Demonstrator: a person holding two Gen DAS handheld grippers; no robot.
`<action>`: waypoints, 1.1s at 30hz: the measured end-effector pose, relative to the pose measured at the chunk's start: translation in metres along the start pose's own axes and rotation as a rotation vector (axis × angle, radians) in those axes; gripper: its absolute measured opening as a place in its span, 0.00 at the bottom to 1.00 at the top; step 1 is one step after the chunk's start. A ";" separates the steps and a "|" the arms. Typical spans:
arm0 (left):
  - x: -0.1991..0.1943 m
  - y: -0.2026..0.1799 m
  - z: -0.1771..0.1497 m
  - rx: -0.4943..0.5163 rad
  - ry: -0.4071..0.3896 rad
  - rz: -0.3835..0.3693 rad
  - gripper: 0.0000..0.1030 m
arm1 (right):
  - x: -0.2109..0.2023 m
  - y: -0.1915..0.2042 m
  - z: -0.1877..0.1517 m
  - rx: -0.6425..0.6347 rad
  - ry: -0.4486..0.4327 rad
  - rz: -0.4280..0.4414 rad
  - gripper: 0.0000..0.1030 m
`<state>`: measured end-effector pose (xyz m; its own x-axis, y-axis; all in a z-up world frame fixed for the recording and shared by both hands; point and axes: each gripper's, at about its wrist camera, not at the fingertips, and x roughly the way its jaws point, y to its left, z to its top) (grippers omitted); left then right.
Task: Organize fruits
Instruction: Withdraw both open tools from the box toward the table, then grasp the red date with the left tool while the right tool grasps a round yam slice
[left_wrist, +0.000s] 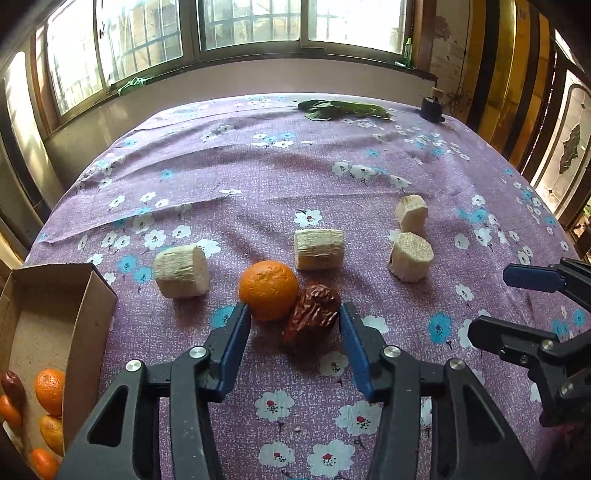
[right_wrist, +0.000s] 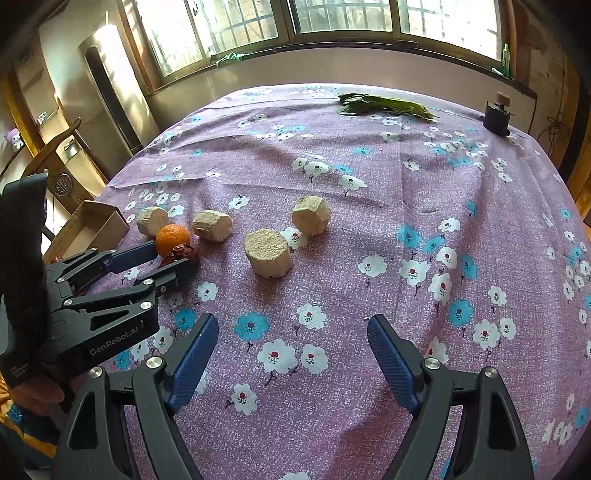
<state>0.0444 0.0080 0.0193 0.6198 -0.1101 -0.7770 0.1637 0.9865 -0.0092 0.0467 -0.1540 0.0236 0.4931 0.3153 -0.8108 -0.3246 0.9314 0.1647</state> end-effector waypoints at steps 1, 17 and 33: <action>0.000 0.000 -0.001 0.000 0.004 -0.008 0.43 | 0.001 0.000 0.000 -0.003 0.004 -0.003 0.84; 0.005 0.005 0.003 -0.035 -0.001 -0.040 0.65 | 0.008 0.001 -0.002 -0.005 0.033 0.006 0.84; 0.009 0.012 0.001 -0.052 0.026 -0.055 0.00 | 0.008 0.004 -0.003 -0.011 0.033 0.019 0.85</action>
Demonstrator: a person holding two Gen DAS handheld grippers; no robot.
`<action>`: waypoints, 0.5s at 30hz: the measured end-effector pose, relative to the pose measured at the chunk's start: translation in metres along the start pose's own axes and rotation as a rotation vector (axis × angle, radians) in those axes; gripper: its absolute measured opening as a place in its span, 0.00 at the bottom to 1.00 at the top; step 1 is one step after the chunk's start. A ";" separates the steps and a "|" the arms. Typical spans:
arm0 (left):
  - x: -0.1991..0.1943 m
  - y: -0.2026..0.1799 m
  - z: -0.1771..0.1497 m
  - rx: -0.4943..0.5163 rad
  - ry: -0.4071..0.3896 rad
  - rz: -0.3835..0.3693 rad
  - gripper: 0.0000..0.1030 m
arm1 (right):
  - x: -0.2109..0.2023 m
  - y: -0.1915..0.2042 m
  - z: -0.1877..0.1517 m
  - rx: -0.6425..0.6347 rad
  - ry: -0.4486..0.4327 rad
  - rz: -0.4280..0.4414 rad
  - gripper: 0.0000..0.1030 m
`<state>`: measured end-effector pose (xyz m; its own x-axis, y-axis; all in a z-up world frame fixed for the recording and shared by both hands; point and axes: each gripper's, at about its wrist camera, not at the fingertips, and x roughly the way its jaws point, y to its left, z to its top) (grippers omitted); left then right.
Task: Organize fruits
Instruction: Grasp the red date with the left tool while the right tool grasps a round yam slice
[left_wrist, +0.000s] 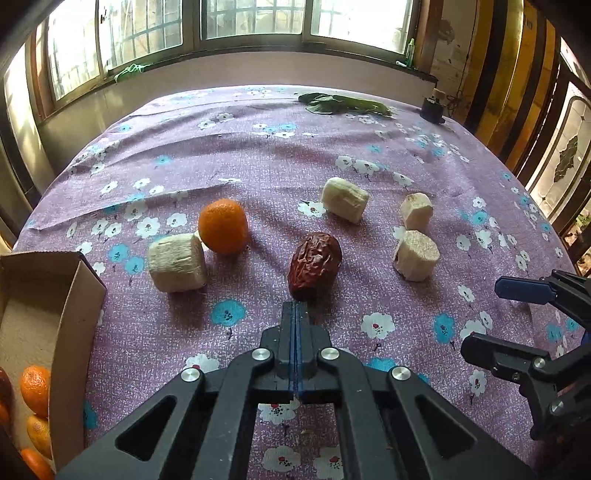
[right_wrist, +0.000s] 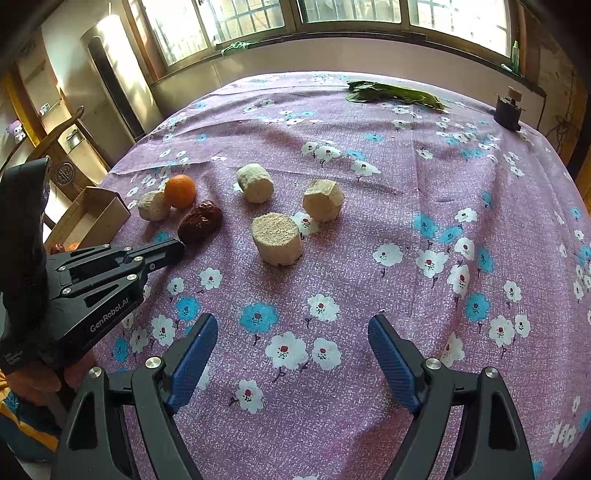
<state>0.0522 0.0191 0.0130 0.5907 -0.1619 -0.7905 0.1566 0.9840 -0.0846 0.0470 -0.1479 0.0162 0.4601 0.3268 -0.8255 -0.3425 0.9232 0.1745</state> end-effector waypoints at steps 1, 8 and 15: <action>-0.001 0.002 0.000 -0.005 0.003 -0.006 0.01 | 0.001 0.000 0.000 -0.001 0.004 0.000 0.85; -0.014 0.022 0.004 -0.043 -0.033 -0.005 0.63 | 0.001 -0.002 -0.001 0.004 0.011 -0.010 0.85; -0.012 0.037 0.006 -0.103 -0.029 0.023 0.63 | 0.003 0.003 -0.001 -0.017 0.021 -0.005 0.85</action>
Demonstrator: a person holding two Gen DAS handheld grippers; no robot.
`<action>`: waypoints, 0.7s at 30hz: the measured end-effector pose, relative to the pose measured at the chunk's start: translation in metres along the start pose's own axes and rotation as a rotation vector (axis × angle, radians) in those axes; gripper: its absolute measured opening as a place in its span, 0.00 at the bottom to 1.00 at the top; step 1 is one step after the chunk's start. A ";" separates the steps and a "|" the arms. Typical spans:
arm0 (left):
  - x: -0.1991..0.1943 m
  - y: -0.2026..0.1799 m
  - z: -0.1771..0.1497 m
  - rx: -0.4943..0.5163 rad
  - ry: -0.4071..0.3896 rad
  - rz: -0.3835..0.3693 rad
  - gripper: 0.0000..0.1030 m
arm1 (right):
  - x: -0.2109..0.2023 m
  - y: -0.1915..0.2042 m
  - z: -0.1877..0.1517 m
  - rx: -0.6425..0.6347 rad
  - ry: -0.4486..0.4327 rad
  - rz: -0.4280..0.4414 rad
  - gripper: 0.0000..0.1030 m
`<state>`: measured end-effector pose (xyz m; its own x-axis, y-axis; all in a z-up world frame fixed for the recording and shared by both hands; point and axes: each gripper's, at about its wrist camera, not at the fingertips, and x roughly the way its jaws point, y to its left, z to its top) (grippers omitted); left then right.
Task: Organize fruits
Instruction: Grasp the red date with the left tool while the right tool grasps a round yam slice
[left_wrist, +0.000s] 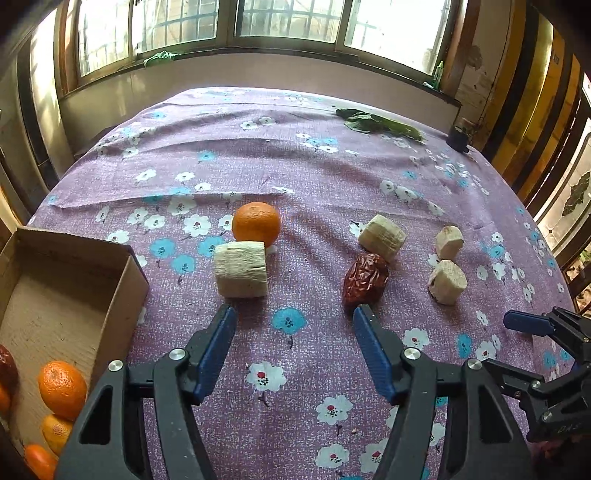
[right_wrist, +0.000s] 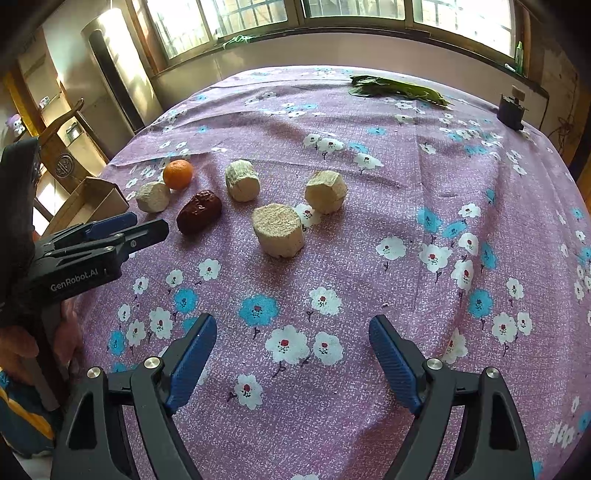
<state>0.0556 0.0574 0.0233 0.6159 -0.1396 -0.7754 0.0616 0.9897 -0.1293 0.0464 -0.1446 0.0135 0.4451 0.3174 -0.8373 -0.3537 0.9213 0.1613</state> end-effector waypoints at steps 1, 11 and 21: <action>0.000 -0.002 0.000 0.009 -0.003 0.004 0.63 | 0.000 0.000 0.000 0.001 -0.001 0.000 0.85; 0.015 -0.040 0.009 0.127 0.010 0.056 0.63 | 0.002 -0.001 0.001 0.018 0.004 0.029 0.86; 0.032 -0.042 0.015 0.111 0.049 0.018 0.26 | -0.008 -0.002 0.004 0.024 -0.074 0.024 0.86</action>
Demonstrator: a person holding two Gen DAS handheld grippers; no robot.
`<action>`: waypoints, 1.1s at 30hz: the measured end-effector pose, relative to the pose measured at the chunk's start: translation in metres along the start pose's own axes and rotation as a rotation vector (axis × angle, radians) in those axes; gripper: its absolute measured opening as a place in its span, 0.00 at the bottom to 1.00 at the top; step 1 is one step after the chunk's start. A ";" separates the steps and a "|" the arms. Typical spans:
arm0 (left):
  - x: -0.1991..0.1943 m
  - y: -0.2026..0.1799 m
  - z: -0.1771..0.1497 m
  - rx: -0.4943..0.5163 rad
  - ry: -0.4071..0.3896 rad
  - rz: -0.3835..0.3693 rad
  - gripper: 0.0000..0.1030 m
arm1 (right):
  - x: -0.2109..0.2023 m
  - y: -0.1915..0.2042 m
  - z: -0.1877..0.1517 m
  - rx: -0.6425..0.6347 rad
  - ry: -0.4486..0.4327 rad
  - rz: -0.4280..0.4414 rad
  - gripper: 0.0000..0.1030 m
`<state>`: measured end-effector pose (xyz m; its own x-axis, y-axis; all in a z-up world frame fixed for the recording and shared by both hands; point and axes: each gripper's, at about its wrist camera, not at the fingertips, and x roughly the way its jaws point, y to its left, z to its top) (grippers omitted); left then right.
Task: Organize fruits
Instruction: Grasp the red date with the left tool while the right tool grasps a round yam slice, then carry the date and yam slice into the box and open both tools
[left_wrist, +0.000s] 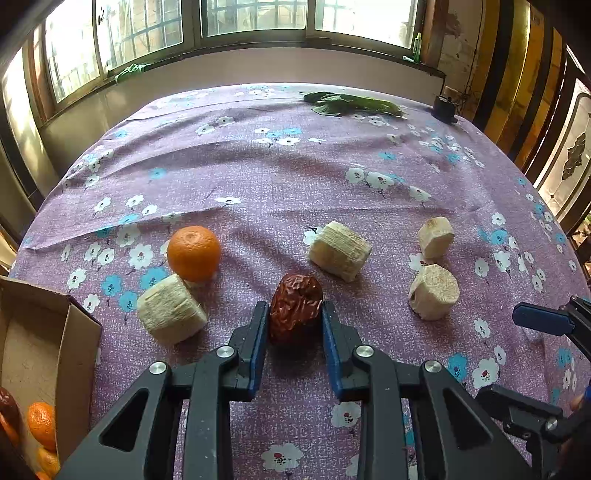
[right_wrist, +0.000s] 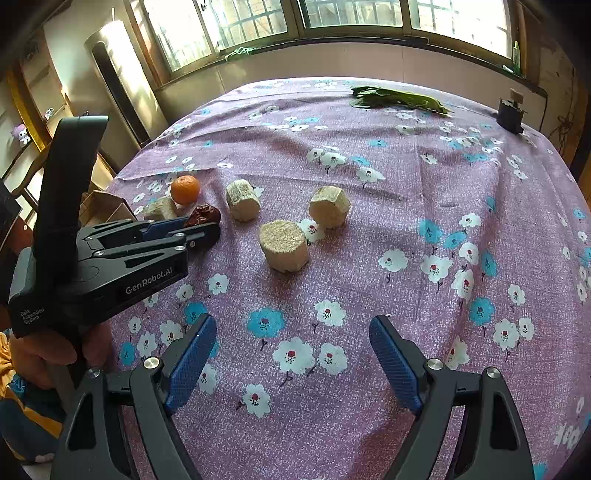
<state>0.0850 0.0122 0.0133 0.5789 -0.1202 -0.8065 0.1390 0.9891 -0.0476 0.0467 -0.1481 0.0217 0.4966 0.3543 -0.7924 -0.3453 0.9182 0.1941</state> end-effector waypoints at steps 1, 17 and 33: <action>-0.003 0.002 -0.001 -0.009 0.002 0.001 0.26 | 0.000 0.000 0.001 0.004 -0.016 0.005 0.86; -0.015 0.017 -0.015 -0.035 -0.012 -0.013 0.26 | 0.052 0.013 0.044 -0.092 0.001 -0.077 0.46; -0.036 0.013 -0.024 -0.055 -0.045 0.066 0.26 | 0.007 0.021 0.018 -0.094 -0.030 -0.067 0.34</action>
<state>0.0469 0.0316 0.0275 0.6214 -0.0566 -0.7814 0.0554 0.9981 -0.0283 0.0577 -0.1228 0.0307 0.5443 0.2987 -0.7839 -0.3831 0.9198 0.0845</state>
